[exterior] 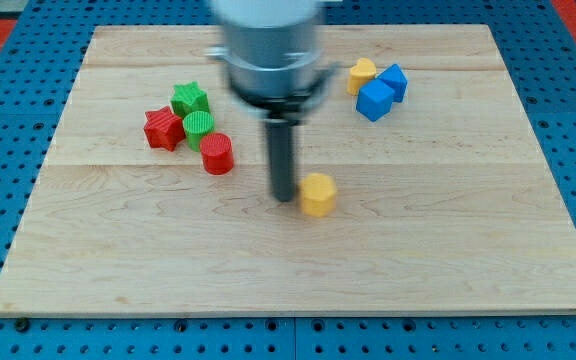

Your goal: Push the yellow hexagon to the right side of the board

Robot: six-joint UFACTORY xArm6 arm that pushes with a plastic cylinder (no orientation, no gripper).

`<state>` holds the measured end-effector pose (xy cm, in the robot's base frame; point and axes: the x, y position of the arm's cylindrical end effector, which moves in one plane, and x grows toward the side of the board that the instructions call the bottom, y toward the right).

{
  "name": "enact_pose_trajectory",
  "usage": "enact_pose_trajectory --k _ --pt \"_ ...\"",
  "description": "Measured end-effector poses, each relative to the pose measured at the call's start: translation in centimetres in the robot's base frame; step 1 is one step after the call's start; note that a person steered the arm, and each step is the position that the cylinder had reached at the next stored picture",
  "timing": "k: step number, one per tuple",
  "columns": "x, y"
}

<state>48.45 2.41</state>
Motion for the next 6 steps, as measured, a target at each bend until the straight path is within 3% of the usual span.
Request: enact_pose_trajectory --k 1,2,3,4,5,6 --pt "-0.2 4.5" --pt "3.1 7.3" --pt "-0.7 10.6" --pt "5.0 8.6" --pt "7.8 8.7" --pt "7.1 16.0"
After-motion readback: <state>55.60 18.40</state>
